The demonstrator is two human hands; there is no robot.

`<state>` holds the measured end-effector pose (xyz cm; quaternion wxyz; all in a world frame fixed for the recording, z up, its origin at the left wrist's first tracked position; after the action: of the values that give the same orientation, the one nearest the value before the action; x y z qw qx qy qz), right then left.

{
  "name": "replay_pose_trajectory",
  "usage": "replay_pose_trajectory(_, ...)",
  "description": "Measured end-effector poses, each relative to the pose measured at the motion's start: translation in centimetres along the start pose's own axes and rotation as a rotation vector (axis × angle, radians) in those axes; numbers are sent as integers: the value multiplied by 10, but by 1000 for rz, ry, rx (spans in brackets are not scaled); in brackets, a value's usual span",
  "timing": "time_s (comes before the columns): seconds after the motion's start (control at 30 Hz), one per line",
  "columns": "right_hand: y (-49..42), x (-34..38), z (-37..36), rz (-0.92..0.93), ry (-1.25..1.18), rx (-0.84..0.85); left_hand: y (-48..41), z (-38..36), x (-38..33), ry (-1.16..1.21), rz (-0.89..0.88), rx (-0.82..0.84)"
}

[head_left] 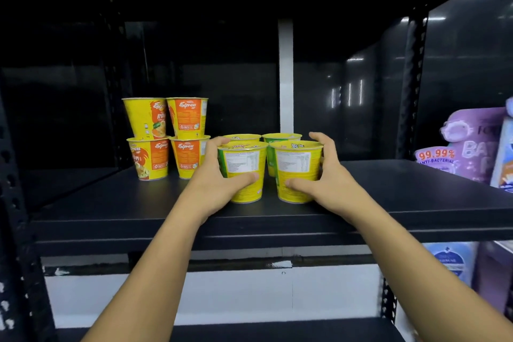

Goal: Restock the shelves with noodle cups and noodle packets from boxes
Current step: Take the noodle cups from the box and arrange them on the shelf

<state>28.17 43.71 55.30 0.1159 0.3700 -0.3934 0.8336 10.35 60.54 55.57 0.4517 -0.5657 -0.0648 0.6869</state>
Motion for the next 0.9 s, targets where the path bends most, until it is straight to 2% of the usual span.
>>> replay_pose_trajectory(0.3, -13, 1, 6, -49, -22, -40, -4, 6, -13, -128, -69, -41)
replay_pose_trajectory(0.6, -83, 52, 37, 60, -70, -151, -78, 28, -68, -195, -211, -88)
replay_pose_trajectory(0.9, -150, 22, 12, 46, -114, -164, -144, 25, -35, -183, -145, -178)
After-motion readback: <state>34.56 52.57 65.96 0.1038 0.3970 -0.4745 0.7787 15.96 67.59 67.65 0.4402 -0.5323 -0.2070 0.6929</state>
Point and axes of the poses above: each hand's wrist, its own y-axis away from the middle knuckle, its own z-axis out of the back of the hand, x = y × z, the point moved 9 cm from there along -y, towards the middle knuckle, and after that the axes turned 2 degrees about -z, right-handed, at the moved point
